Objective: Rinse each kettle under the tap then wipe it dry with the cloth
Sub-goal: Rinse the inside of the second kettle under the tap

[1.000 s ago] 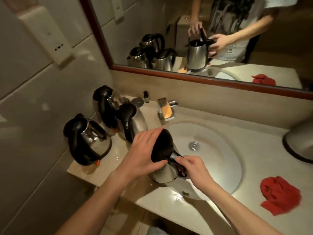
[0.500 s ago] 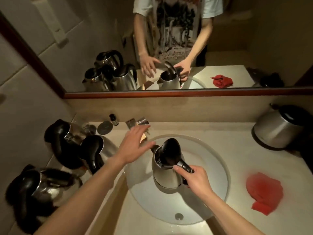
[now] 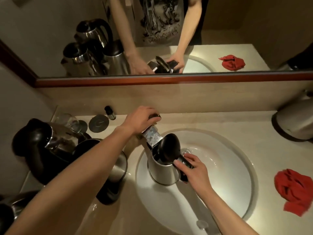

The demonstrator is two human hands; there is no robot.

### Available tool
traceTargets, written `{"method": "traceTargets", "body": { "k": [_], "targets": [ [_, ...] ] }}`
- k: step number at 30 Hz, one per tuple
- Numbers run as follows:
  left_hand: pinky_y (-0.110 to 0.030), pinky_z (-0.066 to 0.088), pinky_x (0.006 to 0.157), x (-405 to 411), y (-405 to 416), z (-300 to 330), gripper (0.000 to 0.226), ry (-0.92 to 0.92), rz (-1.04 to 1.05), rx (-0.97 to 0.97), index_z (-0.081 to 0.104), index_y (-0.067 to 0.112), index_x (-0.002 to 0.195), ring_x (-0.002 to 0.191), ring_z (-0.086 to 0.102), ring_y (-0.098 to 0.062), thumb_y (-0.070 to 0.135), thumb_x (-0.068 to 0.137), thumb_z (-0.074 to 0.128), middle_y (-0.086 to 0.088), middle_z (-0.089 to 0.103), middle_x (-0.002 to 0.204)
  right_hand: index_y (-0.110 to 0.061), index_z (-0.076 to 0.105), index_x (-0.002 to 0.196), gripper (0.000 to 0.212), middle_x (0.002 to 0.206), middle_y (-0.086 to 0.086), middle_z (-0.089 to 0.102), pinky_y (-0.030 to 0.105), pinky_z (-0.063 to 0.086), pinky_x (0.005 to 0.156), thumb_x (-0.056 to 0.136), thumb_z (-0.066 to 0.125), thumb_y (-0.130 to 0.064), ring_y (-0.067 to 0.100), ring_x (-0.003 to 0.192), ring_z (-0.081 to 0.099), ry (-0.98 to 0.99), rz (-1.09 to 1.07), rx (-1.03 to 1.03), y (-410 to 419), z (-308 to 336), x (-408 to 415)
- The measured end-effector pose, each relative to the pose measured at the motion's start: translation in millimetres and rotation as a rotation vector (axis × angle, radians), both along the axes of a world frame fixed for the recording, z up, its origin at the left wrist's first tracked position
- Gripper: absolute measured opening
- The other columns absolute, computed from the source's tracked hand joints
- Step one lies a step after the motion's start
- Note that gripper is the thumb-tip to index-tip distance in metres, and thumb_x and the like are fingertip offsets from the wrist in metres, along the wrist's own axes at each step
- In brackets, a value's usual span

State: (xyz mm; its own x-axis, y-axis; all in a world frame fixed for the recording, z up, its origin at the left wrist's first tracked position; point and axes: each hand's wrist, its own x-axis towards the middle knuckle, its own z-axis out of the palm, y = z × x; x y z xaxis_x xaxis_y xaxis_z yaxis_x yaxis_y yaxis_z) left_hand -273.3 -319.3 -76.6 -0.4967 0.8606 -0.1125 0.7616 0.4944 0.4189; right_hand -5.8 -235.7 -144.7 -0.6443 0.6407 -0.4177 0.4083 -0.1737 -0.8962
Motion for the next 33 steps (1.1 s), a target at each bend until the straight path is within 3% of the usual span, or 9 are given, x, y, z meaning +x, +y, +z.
{"method": "traceTargets", "body": {
  "k": [2,4,6,10,13,16,21,26,33],
  "targets": [
    [-0.045,0.048,0.089,0.8,3.5,-1.2,0.04,0.01,0.036,-0.018,0.066,0.028,0.114,0.111,0.054,-0.02,0.056,0.096,0.044,0.005,0.063,0.117,-0.052,0.081,0.082,0.04,0.136,-0.016,0.063,0.047,0.061,0.087,0.05,0.093,-0.072,0.023,0.114,0.07,0.006,-0.009,-0.015,-0.6,-3.6,-3.1],
    [-0.041,0.048,0.085,2.3,8.6,-0.6,0.035,0.039,0.084,-0.011,0.067,0.03,0.114,0.112,0.055,-0.02,0.055,0.096,0.048,0.006,0.064,0.117,-0.037,0.082,0.108,0.084,0.138,-0.017,0.065,0.053,0.06,0.096,0.039,0.088,-0.083,0.022,0.119,0.07,0.017,-0.009,-0.051,3.2,-9.1,-4.1],
    [-0.038,0.046,0.079,3.0,14.1,-1.0,0.034,0.014,0.156,-0.008,0.068,0.032,0.111,0.11,0.057,-0.019,0.056,0.095,0.051,0.007,0.065,0.114,-0.023,0.08,0.12,0.105,0.135,-0.021,0.067,0.055,0.056,0.104,0.036,0.086,-0.086,0.016,0.121,0.069,0.005,-0.005,-0.044,7.0,-13.4,-4.0],
    [-0.032,0.037,0.071,8.5,27.2,-3.1,0.037,0.036,0.3,-0.046,0.07,0.032,0.106,0.1,0.061,-0.02,0.061,0.093,0.051,0.006,0.069,0.103,-0.035,0.076,0.119,0.09,0.131,-0.01,0.073,0.054,0.054,0.107,0.041,0.09,-0.077,0.021,0.12,0.07,0.015,-0.005,-0.069,9.3,-14.7,-4.2],
    [-0.031,0.04,0.068,13.1,32.6,-3.6,0.044,0.139,0.349,-0.044,0.07,0.028,0.101,0.088,0.061,-0.022,0.065,0.092,0.049,0.003,0.069,0.093,-0.036,0.078,0.118,0.092,0.135,-0.009,0.071,0.055,0.054,0.099,0.039,0.09,-0.081,0.028,0.118,0.07,0.025,-0.02,-0.082,10.5,-16.6,-7.2],
    [-0.032,0.04,0.067,15.2,30.1,-4.3,0.046,0.176,0.346,-0.046,0.07,0.026,0.099,0.086,0.061,-0.023,0.065,0.093,0.047,0.002,0.068,0.09,-0.058,0.079,0.097,0.062,0.135,-0.002,0.072,0.044,0.049,0.088,0.041,0.09,-0.081,0.022,0.096,0.062,0.044,0.008,-0.073,10.4,-17.5,-8.2],
    [-0.032,0.036,0.069,14.2,21.4,0.9,0.047,0.177,0.244,-0.066,0.067,0.03,0.111,0.101,0.06,-0.024,0.066,0.092,0.045,0.003,0.068,0.104,-0.058,0.079,0.091,0.058,0.128,-0.006,0.072,0.041,0.049,0.085,0.039,0.09,-0.082,0.021,0.093,0.058,0.07,0.026,-0.117,12.0,-15.8,-10.5],
    [-0.039,0.037,0.1,13.4,-7.7,-0.4,0.063,0.228,-0.002,-0.059,0.047,0.023,0.143,0.128,0.048,-0.022,0.062,0.094,0.042,0.001,0.054,0.142,-0.064,0.076,0.088,0.059,0.104,-0.003,0.067,0.039,0.046,0.086,0.034,0.088,-0.084,0.018,0.087,0.055,0.072,0.036,-0.121,15.9,-17.0,-11.5],
    [-0.038,0.034,0.103,20.4,-12.3,-0.3,0.081,0.316,0.014,-0.11,0.044,0.024,0.144,0.131,0.043,-0.019,0.07,0.084,0.017,0.002,0.048,0.147,-0.058,0.079,0.093,0.063,0.12,0.001,0.075,0.053,0.053,0.101,0.036,0.088,-0.084,0.017,0.096,0.06,0.052,0.066,-0.09,19.4,-19.0,-12.4]
  ]
}}
